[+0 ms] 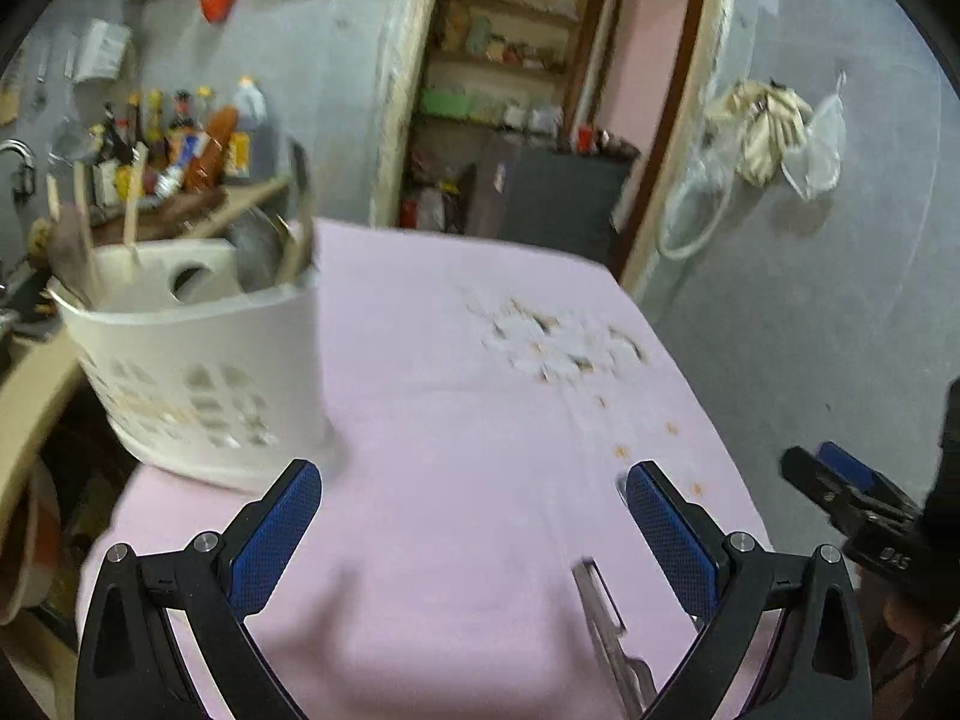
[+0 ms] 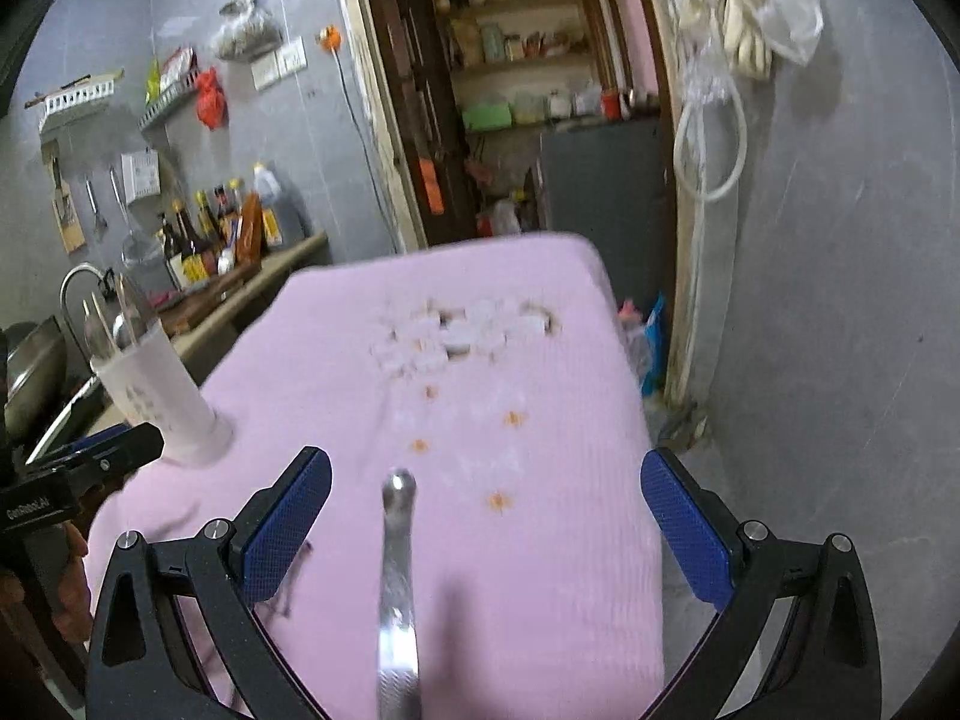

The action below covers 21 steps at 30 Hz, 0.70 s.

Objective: Organize utensils
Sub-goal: 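Move the left tool to the metal tongs while the right tool reaches the steel knife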

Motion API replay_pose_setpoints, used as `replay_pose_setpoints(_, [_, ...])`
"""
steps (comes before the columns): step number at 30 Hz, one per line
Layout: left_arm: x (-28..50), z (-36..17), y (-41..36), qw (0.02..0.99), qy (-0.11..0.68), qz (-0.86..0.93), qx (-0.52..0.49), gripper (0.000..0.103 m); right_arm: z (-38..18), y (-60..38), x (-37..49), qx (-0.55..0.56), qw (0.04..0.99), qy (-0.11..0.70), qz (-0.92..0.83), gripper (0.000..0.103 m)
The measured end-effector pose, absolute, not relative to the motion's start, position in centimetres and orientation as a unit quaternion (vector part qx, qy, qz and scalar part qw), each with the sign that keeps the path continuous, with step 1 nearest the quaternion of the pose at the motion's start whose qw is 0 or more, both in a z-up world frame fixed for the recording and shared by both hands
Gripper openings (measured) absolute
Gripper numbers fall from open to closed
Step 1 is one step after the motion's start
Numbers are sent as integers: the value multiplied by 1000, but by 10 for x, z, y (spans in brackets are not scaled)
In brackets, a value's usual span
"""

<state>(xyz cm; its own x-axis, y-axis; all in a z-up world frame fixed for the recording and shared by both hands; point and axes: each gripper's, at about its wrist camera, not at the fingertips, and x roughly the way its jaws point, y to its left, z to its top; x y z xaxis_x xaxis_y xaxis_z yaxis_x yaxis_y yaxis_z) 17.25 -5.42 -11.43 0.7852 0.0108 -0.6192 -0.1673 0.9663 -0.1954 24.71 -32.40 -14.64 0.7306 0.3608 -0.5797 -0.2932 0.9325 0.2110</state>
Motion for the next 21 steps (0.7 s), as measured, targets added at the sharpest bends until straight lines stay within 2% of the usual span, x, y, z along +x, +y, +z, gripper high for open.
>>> replay_pose_setpoints(9, [178,-141,-78,912,390,-5,-122,100,-180,-324,248,16,909,364,202,102])
replay_pose_setpoints(11, [180,-145,-84,907,404,-14,-121,89,-183,-324,245,9,906,368,208,102])
replay_pose_setpoints(15, [182,-153,-92,895,427,-30,-124,75,-184,-329,242,10,904,372,212,101])
replay_pose_setpoints(18, [183,-160,-96,884,444,-48,-139,61,-182,-330,240,8,906,367,212,99])
replay_pose_setpoints(19, [184,-163,-98,880,452,-53,-140,55,-181,-330,241,8,905,367,214,97])
replay_pose_setpoints(21, [185,-169,-99,871,465,-62,-145,48,-182,-328,241,2,903,372,216,81])
